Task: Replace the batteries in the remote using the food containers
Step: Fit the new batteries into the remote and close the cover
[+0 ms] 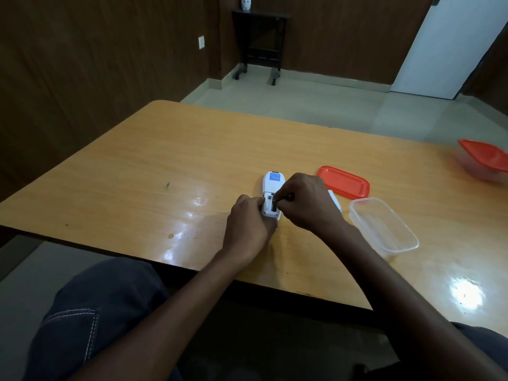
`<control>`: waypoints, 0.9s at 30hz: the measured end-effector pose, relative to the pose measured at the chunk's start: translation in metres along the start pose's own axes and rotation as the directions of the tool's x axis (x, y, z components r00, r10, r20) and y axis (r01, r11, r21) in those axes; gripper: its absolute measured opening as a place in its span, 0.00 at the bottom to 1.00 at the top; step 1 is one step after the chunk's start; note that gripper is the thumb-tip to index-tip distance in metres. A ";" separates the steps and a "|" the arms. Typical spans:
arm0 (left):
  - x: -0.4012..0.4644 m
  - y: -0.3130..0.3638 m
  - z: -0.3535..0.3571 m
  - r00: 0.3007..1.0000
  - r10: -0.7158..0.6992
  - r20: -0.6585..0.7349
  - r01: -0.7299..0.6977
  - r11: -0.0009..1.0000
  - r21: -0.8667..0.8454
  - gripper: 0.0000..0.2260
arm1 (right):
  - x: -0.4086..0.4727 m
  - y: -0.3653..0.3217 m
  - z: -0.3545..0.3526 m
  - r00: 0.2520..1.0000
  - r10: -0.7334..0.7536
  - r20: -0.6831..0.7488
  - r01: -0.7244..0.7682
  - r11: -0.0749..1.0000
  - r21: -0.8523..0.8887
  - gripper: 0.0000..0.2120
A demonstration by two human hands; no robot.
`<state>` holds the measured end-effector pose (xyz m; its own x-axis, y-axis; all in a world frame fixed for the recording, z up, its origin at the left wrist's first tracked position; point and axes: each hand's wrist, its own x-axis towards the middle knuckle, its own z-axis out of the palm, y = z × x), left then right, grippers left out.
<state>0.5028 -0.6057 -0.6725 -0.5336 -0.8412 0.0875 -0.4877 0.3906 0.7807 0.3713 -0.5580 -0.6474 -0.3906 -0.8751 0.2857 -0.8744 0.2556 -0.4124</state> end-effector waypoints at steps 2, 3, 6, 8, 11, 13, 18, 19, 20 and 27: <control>0.000 0.000 0.000 1.000 -0.003 -0.001 0.003 1.000 0.000 0.17 | 0.001 -0.001 -0.001 0.999 -0.025 -0.022 0.025 1.000 0.012 0.14; -0.001 0.000 -0.001 1.000 -0.004 -0.001 0.004 1.000 0.000 0.17 | 0.001 -0.002 -0.001 0.999 -0.035 -0.037 0.036 0.999 0.028 0.14; -0.001 0.000 -0.001 1.000 0.000 -0.001 0.000 1.000 -0.001 0.17 | -0.001 -0.002 0.003 0.995 -0.034 -0.095 0.045 0.993 0.109 0.13; 0.000 0.001 -0.001 1.000 -0.007 0.001 0.007 1.000 0.003 0.17 | -0.002 0.000 0.008 0.991 -0.007 -0.133 0.029 0.986 0.165 0.11; 0.001 0.000 0.000 1.000 -0.010 0.008 0.010 1.000 0.018 0.18 | -0.004 0.003 0.017 0.980 0.042 -0.196 -0.004 0.982 0.190 0.08; 0.001 0.000 0.001 1.000 -0.006 0.005 0.006 1.000 0.027 0.18 | -0.005 0.004 0.022 0.972 0.031 -0.231 0.006 0.987 0.158 0.09; 0.001 0.000 0.002 1.000 -0.004 -0.011 0.005 1.000 0.016 0.15 | -0.010 0.005 0.028 0.969 -0.207 -0.134 0.196 0.976 -0.090 0.13; 0.001 0.001 0.002 1.000 -0.005 -0.016 0.005 1.000 0.014 0.14 | -0.011 0.006 0.028 0.964 -0.248 -0.097 0.234 0.962 -0.139 0.14; 0.001 0.000 0.002 1.000 -0.005 -0.020 0.006 1.000 0.014 0.14 | -0.013 0.006 0.027 0.960 -0.274 -0.063 0.259 0.949 -0.178 0.15; 0.000 0.001 0.001 1.000 -0.004 -0.028 0.004 1.000 -0.006 0.15 | -0.018 0.008 0.021 0.970 -0.230 -0.083 0.229 0.973 -0.021 0.17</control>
<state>0.5013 -0.6052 -0.6723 -0.5118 -0.8531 0.1016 -0.4861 0.3850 0.7845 0.3771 -0.5485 -0.6739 -0.2013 -0.8731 0.4440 -0.9464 0.0565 -0.3180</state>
